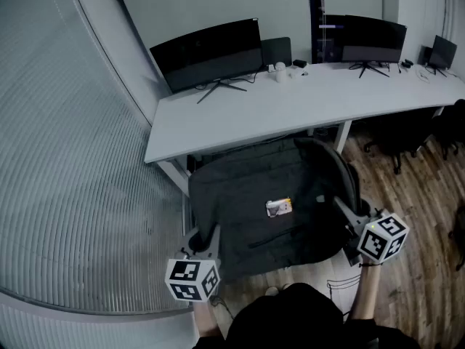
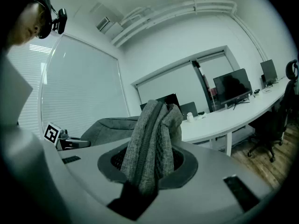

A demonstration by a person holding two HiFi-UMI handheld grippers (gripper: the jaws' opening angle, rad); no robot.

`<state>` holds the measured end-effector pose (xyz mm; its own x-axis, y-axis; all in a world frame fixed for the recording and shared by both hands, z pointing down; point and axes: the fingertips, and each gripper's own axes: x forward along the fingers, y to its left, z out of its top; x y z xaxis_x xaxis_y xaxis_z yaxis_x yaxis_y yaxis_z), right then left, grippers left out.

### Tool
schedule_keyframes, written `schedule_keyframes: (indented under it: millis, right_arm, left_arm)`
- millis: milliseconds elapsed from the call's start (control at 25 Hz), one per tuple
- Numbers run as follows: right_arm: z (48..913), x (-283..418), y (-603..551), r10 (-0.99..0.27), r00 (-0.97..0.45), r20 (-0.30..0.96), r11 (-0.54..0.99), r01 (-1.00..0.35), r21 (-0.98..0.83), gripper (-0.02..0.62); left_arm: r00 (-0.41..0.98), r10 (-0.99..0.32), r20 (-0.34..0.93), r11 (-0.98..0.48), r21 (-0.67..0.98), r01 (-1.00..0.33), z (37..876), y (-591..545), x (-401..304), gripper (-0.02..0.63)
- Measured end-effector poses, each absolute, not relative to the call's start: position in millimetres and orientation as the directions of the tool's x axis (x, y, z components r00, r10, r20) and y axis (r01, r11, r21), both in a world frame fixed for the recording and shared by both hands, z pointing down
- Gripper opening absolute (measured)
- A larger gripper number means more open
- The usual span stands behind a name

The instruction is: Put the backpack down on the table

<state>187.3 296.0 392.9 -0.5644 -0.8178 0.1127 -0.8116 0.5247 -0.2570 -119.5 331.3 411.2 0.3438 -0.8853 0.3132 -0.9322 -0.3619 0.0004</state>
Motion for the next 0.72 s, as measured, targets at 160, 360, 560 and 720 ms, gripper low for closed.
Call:
schedule_keyframes:
  millis: [160,360,560,720]
  right_arm:
    - [394.5,187.1,295.4,-0.818,-0.563,0.116,0.524,-0.813,-0.253,0.112]
    - [395.3,188.3,295.5,-0.813,-0.570,0.116,0.531,-0.809,-0.252,0.111]
    - [399.7,188.8,291.0,-0.809,-0.576,0.116,0.537,-0.806,-0.248,0.112]
    - [403.9,191.5,283.3,-0.806,-0.582,0.112,0.543,-0.801,-0.253,0.112]
  left_arm:
    - [0.342,-0.885,0.316,-0.358,0.006,-0.934,414.4,331.2,-119.4,0.060]
    - [0.335,-0.889,0.313,-0.348,0.014,-0.937,414.9,332.6,-118.5,0.060]
    - [0.325,-0.893,0.313,-0.336,0.018,-0.942,419.8,330.8,-117.5,0.060]
    - [0.313,-0.898,0.310,-0.323,0.020,-0.946,422.6,325.3,-114.8,0.060]
